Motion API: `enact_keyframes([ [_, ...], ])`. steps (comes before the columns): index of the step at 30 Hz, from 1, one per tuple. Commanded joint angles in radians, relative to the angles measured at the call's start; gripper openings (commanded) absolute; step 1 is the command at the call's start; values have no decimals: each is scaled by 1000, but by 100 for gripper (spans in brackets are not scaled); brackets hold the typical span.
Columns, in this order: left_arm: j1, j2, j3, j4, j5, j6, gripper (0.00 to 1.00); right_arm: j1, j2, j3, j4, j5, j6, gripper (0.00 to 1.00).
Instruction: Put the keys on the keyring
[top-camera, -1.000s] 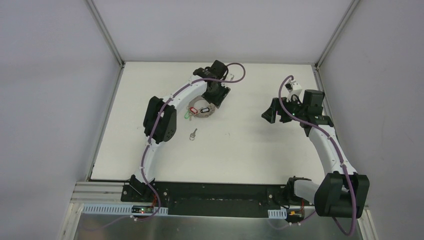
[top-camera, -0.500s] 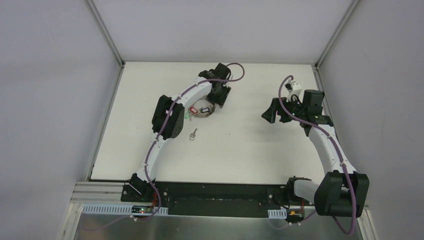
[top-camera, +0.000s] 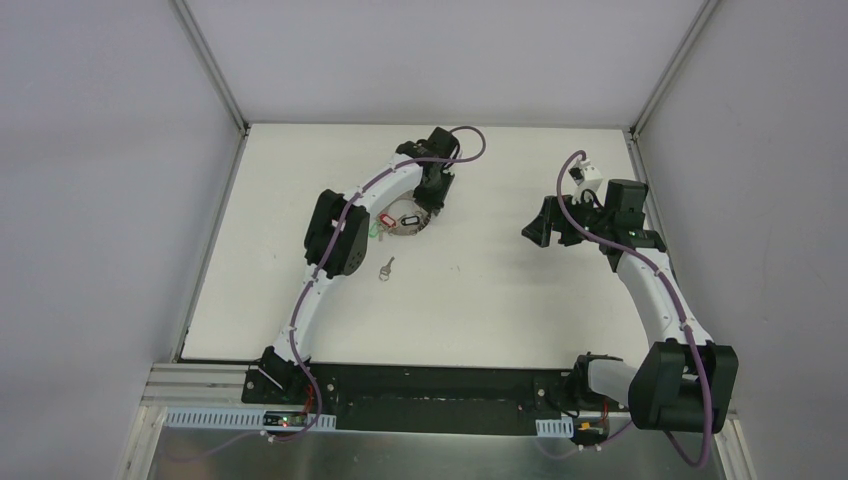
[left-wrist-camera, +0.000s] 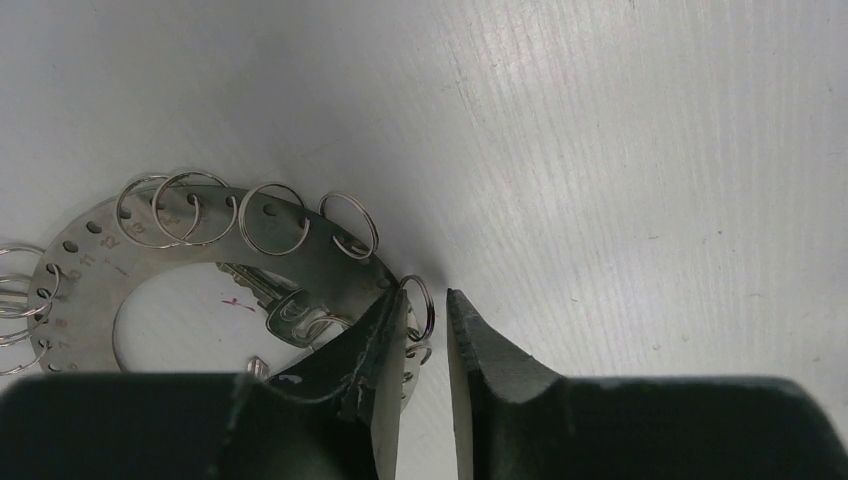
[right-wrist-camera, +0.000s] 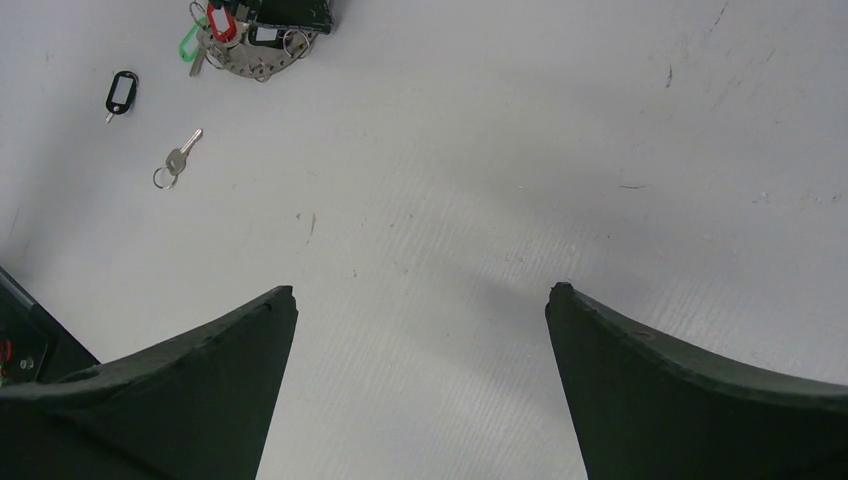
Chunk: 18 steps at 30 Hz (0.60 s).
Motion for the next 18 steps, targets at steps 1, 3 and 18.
enact_keyframes([
  [1,6,-14,35,-21,-11,-21,21,-9,-10,2,18,-37,-8,100],
  [3,6,-14,35,-21,-13,-23,18,-9,-11,2,16,-41,-8,100],
  [18,6,-144,-85,18,70,75,0,-15,-20,1,18,-62,-2,100],
])
